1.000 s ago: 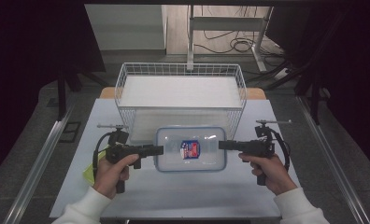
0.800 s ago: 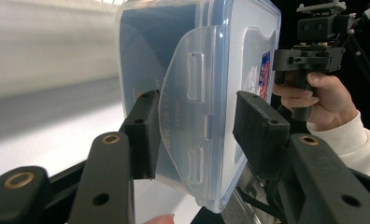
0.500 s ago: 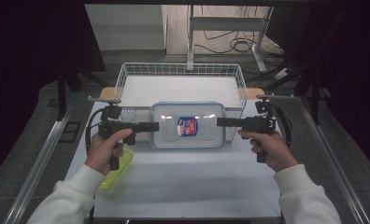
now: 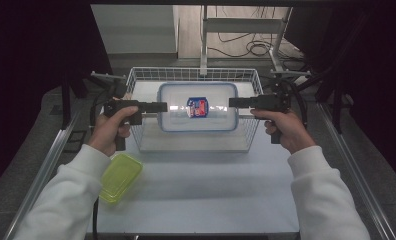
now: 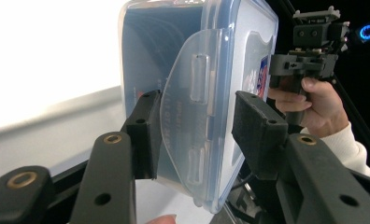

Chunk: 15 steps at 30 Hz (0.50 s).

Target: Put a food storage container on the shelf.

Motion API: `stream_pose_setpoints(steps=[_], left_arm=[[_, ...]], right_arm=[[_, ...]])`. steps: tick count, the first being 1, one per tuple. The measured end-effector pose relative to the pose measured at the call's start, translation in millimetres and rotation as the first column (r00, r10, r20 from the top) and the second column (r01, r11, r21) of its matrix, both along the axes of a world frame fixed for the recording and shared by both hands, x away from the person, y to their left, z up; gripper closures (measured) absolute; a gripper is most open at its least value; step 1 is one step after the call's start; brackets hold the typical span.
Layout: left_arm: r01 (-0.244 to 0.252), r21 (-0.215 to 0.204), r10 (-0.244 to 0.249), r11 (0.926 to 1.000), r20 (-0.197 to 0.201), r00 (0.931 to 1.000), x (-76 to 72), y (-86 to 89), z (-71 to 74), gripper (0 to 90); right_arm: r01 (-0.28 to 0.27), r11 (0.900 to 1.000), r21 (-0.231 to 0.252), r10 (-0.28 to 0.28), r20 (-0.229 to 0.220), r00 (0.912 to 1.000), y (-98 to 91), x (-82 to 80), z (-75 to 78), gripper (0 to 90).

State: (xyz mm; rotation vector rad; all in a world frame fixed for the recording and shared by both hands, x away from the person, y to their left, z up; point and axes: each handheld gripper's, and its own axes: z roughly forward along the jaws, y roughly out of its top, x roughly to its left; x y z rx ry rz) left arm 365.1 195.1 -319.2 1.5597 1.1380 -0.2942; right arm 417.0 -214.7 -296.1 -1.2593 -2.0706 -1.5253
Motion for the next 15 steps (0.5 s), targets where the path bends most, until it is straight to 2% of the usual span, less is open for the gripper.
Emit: stream_pose_setpoints(steps=[1,2,8,10,15], left_arm=[[0.000,-0.001,0.000,1.0000,-0.002,1.0000,4.7,1.4,1.3,53.3],[-0.003,-0.002,0.003,1.0000,-0.002,1.0000,9.3,2.8,2.8,53.4],[-0.013,-0.010,0.013,0.9999,0.006,0.9999,33.5,9.7,10.0,53.9],[-0.012,-0.012,0.012,0.9999,-0.001,0.9999,44.4,9.6,9.0,53.8],[-0.017,-0.020,0.017,0.9997,-0.015,0.9998,56.4,10.9,3.7,53.6]], right_arm=[[0.000,1.0000,0.000,0.000,0.000,1.0000,0.0,0.0,0.0,55.2],[0.000,1.0000,0.000,0.000,-0.001,1.0000,2.6,8.8,1.9,55.2],[0.000,1.0000,0.005,0.000,-0.008,1.0000,8.2,31.5,4.5,55.0],[0.005,1.0000,0.002,-0.005,-0.011,0.9999,8.7,37.8,4.4,54.9],[0.014,0.9999,-0.003,-0.014,-0.017,0.9998,9.7,49.5,3.3,54.9]])
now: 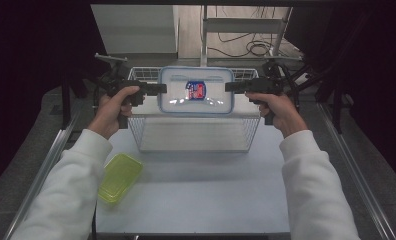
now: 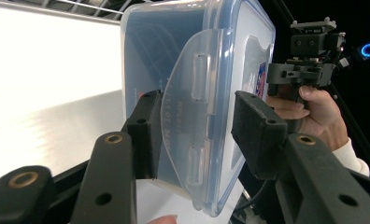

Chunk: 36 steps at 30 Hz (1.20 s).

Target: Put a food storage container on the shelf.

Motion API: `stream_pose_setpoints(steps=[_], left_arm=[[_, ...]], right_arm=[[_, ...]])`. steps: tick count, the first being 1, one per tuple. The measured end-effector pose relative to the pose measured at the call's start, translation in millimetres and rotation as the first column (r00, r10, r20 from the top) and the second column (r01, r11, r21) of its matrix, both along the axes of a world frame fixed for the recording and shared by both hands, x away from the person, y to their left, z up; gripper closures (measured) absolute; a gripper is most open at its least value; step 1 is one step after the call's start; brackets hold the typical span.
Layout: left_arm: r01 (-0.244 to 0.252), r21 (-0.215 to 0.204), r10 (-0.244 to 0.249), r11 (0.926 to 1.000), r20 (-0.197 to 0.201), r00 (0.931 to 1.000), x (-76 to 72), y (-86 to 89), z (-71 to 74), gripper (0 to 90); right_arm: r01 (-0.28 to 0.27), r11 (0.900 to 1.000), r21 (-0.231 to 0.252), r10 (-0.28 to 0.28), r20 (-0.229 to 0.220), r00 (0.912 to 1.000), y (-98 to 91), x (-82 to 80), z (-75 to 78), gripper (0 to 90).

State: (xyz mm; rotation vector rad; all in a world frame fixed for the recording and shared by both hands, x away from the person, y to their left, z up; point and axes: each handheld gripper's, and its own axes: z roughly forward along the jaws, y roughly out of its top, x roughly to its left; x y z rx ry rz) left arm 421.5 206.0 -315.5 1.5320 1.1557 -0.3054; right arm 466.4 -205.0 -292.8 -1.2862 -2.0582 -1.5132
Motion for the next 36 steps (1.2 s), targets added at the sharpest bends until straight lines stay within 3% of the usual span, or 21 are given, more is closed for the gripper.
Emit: stream_pose_setpoints(steps=[12,18,22,25,26,29,33,36], left_arm=[[0.006,-0.026,-0.006,0.9997,-0.014,0.9999,16.1,3.8,-12.6,53.4],[-0.024,-0.042,0.023,0.9988,-0.030,0.9993,22.4,2.6,-16.4,51.7],[-0.037,-0.055,0.035,0.9978,-0.051,0.9981,27.5,2.0,-19.1,50.4],[-0.055,-0.069,0.049,0.9961,-0.083,0.9953,32.9,0.6,-23.2,48.3],[-0.055,-0.069,0.049,0.9961,-0.083,0.9953,32.9,0.6,-23.2,46.7],[-0.061,-0.048,0.055,0.9970,-0.110,0.9924,38.2,-3.7,-27.0,39.9],[-0.094,-0.023,0.092,0.9953,-0.102,0.9906,38.4,-3.5,-25.9,34.8],[-0.099,-0.003,0.098,0.9951,-0.102,0.9899,38.3,-5.3,-25.3,26.8]], right_arm=[[0.035,0.9994,-0.003,-0.035,-0.008,0.9994,5.2,19.5,-3.1,54.5],[0.068,0.9975,-0.016,-0.069,-0.019,0.9975,8.4,23.3,-6.2,52.2],[0.103,0.9941,-0.034,-0.105,-0.038,0.9938,11.5,25.4,-6.5,50.3],[0.151,0.9873,-0.049,-0.155,-0.070,0.9855,13.4,27.5,-6.9,49.2],[0.151,0.9873,-0.049,-0.155,-0.070,0.9855,13.4,27.5,-6.9,49.2],[0.203,0.9731,-0.108,-0.211,-0.060,0.9757,19.5,26.3,-8.4,45.2],[0.217,0.9696,-0.112,-0.225,-0.063,0.9723,22.1,24.3,-9.7,42.6],[0.226,0.9704,-0.085,-0.232,-0.068,0.9703,19.2,21.5,-11.0,42.0]])
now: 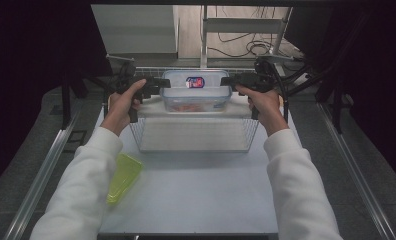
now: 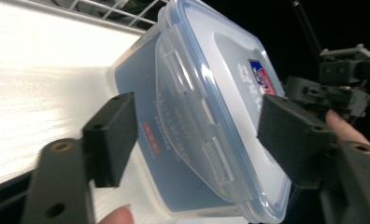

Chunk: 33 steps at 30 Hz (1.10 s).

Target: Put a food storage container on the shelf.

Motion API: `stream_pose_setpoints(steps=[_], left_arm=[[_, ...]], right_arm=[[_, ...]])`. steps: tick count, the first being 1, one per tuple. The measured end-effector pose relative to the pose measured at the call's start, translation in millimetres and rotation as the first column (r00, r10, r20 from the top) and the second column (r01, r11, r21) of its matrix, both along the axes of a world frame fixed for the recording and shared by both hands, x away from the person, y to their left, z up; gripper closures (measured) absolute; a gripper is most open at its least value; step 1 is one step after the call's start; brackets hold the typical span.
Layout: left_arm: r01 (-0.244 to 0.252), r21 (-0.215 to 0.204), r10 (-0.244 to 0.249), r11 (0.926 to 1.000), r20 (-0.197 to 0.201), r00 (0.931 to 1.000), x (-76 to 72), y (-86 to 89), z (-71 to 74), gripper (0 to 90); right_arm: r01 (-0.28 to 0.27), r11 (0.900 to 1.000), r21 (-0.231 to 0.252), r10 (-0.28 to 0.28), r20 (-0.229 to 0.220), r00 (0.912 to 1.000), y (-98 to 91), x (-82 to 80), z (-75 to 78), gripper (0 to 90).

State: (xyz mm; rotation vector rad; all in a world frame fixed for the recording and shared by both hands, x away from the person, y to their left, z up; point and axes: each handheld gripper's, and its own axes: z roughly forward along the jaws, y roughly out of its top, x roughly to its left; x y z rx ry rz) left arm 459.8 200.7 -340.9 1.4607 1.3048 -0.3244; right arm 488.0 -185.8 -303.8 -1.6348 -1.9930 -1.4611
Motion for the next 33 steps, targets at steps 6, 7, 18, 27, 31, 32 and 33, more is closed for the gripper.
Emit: stream_pose_setpoints(steps=[6,7,18,27,31,32,33], left_arm=[[-0.032,0.001,0.032,0.9995,0.045,0.9985,-7.0,1.3,8.9,22.9],[-0.036,-0.001,0.036,0.9993,0.055,0.9978,-8.7,2.1,10.6,23.0],[-0.037,0.056,0.028,0.9977,0.149,0.9884,-33.3,3.8,23.6,21.8],[-0.034,0.124,0.002,0.9917,0.251,0.9681,-68.1,5.4,30.6,22.5],[-0.020,0.156,-0.023,0.9875,0.273,0.9617,-79.9,2.8,29.6,22.6],[-0.018,0.172,-0.031,0.9849,0.278,0.9602,-83.3,2.2,28.1,22.6],[-0.013,0.178,-0.038,0.9839,0.282,0.9587,-86.6,2.0,26.1,22.6]], right_arm=[[-0.009,0.9996,0.028,0.008,0.013,0.9999,-4.5,-4.0,0.8,40.4],[-0.014,0.9994,0.033,0.013,0.021,0.9997,-4.9,-5.0,1.7,40.4],[-0.052,0.9984,0.021,0.049,0.120,0.9916,-9.8,-21.0,8.2,36.6],[-0.113,0.9935,-0.009,0.113,0.227,0.9673,-21.6,-43.8,12.2,37.2],[-0.139,0.9895,-0.039,0.144,0.260,0.9548,-24.7,-56.5,11.3,37.2],[-0.139,0.9895,-0.039,0.144,0.260,0.9548,-24.7,-56.5,11.3,37.2],[-0.146,0.9883,-0.045,0.153,0.267,0.9516,-25.5,-60.2,10.9,37.3]])
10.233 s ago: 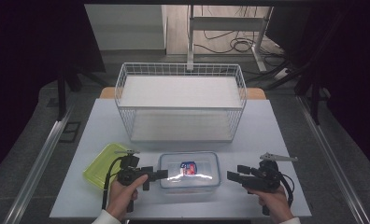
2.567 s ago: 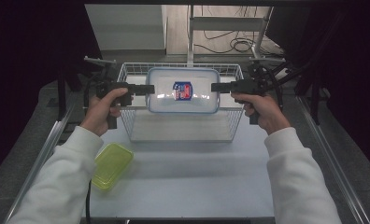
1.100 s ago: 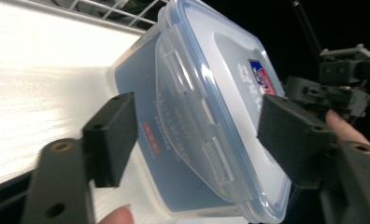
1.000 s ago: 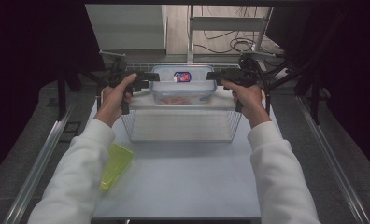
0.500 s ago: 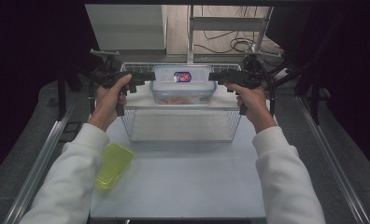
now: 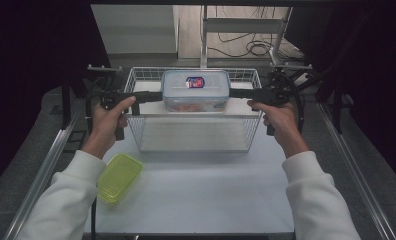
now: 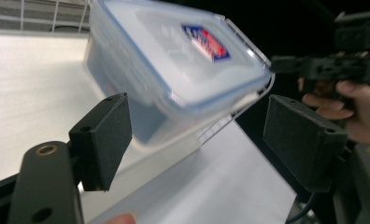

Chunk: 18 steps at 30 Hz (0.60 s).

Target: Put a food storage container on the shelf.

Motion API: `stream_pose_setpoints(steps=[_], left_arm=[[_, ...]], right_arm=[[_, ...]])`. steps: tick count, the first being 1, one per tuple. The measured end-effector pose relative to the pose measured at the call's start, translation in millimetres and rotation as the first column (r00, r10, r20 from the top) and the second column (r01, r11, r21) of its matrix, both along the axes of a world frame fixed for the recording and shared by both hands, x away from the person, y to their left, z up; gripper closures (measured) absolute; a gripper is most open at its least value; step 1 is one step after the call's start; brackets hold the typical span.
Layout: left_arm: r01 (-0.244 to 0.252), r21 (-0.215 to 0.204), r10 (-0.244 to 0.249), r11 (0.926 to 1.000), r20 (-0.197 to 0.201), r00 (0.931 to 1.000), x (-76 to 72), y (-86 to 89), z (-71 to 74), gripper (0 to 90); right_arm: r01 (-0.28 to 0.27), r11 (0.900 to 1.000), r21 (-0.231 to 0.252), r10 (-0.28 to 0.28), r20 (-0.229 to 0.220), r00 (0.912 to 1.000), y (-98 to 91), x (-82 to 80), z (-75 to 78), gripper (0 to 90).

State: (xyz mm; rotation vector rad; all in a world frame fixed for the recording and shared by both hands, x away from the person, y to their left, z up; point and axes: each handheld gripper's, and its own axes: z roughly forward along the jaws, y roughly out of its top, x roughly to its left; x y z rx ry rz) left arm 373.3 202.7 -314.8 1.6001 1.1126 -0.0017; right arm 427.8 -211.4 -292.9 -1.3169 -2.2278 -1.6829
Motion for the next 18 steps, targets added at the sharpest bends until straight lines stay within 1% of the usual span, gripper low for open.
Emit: stream_pose_setpoints(steps=[1,2,5,6,7,8,10,11,13,14,15,16,17,18], left_arm=[[0.005,0.003,-0.005,1.0000,0.004,1.0000,-3.4,0.3,-2.1,22.7],[0.004,0.010,-0.004,0.9999,0.010,0.9999,-7.1,1.0,-4.5,22.7],[0.017,-0.007,-0.017,0.9998,0.020,0.9997,-19.2,3.4,-12.1,23.1],[0.018,-0.005,-0.018,0.9998,0.022,0.9996,-27.0,3.9,-18.6,23.4],[0.018,-0.005,-0.018,0.9998,0.022,0.9996,-27.0,3.9,-18.6,23.5],[0.019,0.006,-0.019,0.9998,0.022,0.9996,-30.4,4.0,-21.7,23.5],[0.021,0.027,-0.022,0.9994,0.036,0.9991,-37.0,4.3,-27.2,24.0],[0.025,0.035,-0.026,0.9991,0.039,0.9989,-40.5,4.5,-29.6,24.1],[0.029,0.045,-0.031,0.9986,0.044,0.9985,-46.6,5.4,-34.4,24.4],[0.033,0.040,-0.034,0.9987,0.044,0.9984,-50.2,5.5,-37.0,24.4],[0.042,0.046,-0.044,0.9981,0.047,0.9980,-58.0,5.6,-42.8,24.4],[0.046,0.045,-0.048,0.9979,0.046,0.9978,-62.4,5.8,-46.3,24.5],[0.046,0.045,-0.048,0.9979,0.046,0.9978,-62.4,5.8,-46.3,24.5],[0.058,0.039,-0.060,0.9975,0.045,0.9972,-71.2,6.9,-54.3,24.5]], right_arm=[[-0.016,0.9998,-0.010,0.016,0.014,0.9998,-1.7,-7.6,-1.7,37.4],[-0.016,0.9998,-0.010,0.016,0.014,0.9998,-1.7,-7.6,-1.7,37.4],[-0.037,0.9990,-0.027,0.038,0.033,0.9987,-4.8,-19.0,-6.2,37.5],[-0.044,0.9984,-0.035,0.046,0.041,0.9981,-7.7,-26.5,-9.3,37.8],[-0.044,0.9984,-0.035,0.046,0.041,0.9981,-7.7,-26.5,-9.3,37.8],[-0.048,0.9982,-0.037,0.050,0.051,0.9975,-9.6,-29.6,-11.5,37.9],[-0.059,0.9978,-0.029,0.061,0.056,0.9966,-13.0,-37.1,-16.3,38.3],[-0.068,0.9972,-0.030,0.070,0.057,0.9960,-14.1,-41.0,-19.1,38.5],[-0.080,0.9952,-0.057,0.084,0.060,0.9947,-16.0,-47.9,-25.5,38.5],[-0.088,0.9944,-0.058,0.091,0.059,0.9941,-19.2,-53.8,-33.0,38.6],[-0.094,0.9940,-0.056,0.097,0.058,0.9936,-20.9,-56.8,-37.1,39.1],[-0.098,0.9936,-0.057,0.101,0.056,0.9933,-22.8,-59.6,-41.4,39.1],[-0.098,0.9936,-0.057,0.101,0.056,0.9933,-22.8,-59.6,-41.4,39.1],[-0.106,0.9928,-0.056,0.109,0.053,0.9926,-26.4,-65.4,-50.6,39.4]])
